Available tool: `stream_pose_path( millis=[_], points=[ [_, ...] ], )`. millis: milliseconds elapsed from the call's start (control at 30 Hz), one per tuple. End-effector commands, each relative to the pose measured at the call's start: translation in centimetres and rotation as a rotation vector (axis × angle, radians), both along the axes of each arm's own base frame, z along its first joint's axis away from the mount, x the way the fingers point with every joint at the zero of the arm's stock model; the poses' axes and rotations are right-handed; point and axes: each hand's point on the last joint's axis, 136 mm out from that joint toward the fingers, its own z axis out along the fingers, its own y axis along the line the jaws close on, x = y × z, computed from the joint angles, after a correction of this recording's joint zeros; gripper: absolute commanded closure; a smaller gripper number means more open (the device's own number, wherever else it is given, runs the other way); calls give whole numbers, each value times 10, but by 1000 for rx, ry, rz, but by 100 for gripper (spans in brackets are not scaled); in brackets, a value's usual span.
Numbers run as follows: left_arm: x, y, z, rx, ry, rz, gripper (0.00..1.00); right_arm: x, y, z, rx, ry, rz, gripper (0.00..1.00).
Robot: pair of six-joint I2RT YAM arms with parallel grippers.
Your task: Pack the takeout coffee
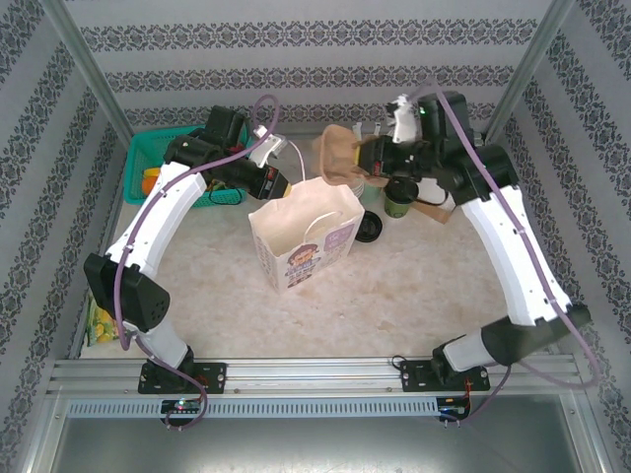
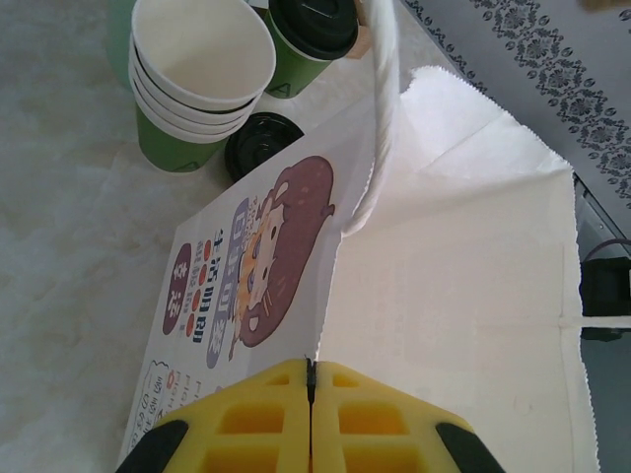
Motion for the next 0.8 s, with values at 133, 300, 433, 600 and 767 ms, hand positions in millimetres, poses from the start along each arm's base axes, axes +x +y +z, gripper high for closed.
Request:
stream_pose_path(
  millis=[133, 300, 433, 600, 767],
  points=[
    [1, -8, 9, -28, -12, -28, 100, -34, 55, 14, 218, 132, 298, 100],
    [2, -9, 8, -26, -12, -33, 100, -28, 55, -14, 198, 229, 277, 100],
    [2, -8, 6, -23, -11, -33, 100, -22, 53, -38, 144, 286, 240, 100],
    [6, -5, 8, -5, -25, -14, 100, -21, 43, -76, 10, 350, 184, 100],
    [8, -7, 10, -18, -8, -4, 100, -21, 40, -97, -76, 369, 151, 100]
  ],
)
